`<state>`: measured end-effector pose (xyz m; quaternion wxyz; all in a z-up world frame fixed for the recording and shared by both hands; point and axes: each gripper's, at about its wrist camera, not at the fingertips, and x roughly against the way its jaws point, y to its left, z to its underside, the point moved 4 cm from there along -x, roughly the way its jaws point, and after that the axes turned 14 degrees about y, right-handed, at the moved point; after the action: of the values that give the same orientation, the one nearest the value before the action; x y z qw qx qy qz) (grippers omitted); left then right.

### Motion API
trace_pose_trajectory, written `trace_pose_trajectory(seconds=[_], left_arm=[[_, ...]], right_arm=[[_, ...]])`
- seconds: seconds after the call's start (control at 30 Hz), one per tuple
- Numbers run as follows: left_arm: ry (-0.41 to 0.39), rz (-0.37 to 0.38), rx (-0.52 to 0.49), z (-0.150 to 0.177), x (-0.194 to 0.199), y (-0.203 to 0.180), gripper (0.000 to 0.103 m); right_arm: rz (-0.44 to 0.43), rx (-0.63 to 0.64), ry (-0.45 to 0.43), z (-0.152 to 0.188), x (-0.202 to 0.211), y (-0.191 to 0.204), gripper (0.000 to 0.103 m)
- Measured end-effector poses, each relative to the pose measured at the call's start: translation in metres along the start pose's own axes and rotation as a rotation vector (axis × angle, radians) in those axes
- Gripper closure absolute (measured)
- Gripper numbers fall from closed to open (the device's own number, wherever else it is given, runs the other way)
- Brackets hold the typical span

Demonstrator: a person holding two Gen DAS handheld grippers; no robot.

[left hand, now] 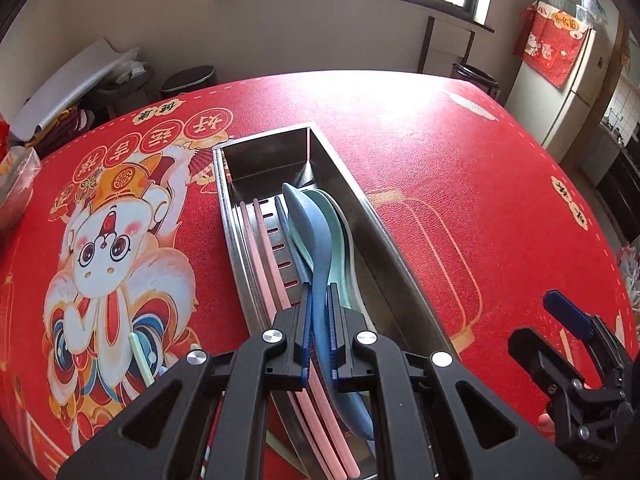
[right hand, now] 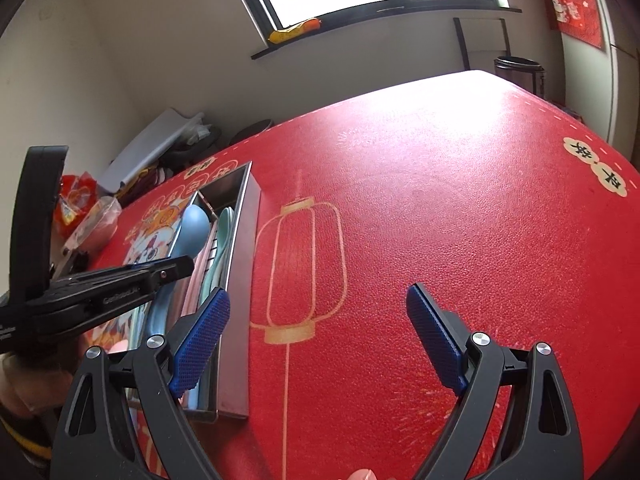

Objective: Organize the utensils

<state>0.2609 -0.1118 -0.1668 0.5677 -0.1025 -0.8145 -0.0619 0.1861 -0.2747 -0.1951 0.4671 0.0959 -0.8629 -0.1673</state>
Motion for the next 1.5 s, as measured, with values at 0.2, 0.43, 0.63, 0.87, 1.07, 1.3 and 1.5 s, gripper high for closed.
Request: trace_pose_trajectory(seconds=[0.2, 0.43, 0.63, 0.87, 1.07, 1.3, 1.5], left_arm=[[0.024, -0.026, -0.026, -0.007, -0.011, -0.002, 0.096], [0.005, 0.029, -0.06, -0.009, -0.006, -0.009, 0.085], [-0.072, 0.059, -0.066, 0.002, 0.027, -0.001, 0.053], [-0.169, 0.043, -0.03, 0.043, 0.065, 0.03, 0.008], [-0.188, 0.025, 0.039, 0.092, 0.081, 0.07, 0.006], [-0.17, -0.021, 0.117, 0.141, 0.08, 0.111, 0.006], [-0.151, 0.011, 0.146, 0.159, 0.066, 0.114, 0.008]], right_arm=[[-0.003, 0.002, 0.015, 0.0, -0.004, 0.0, 0.016], [-0.011, -0.009, 0.024, 0.0, -0.006, 0.0, 0.016], [-0.032, -0.026, 0.004, 0.001, -0.003, -0.002, 0.016], [-0.024, -0.026, -0.052, 0.0, 0.004, -0.001, 0.016], [-0.022, 0.023, -0.097, 0.001, 0.012, 0.012, 0.016], [-0.084, 0.137, -0.112, 0.011, 0.031, 0.045, 0.015], [0.002, 0.239, -0.046, 0.034, 0.023, 0.069, 0.015]])
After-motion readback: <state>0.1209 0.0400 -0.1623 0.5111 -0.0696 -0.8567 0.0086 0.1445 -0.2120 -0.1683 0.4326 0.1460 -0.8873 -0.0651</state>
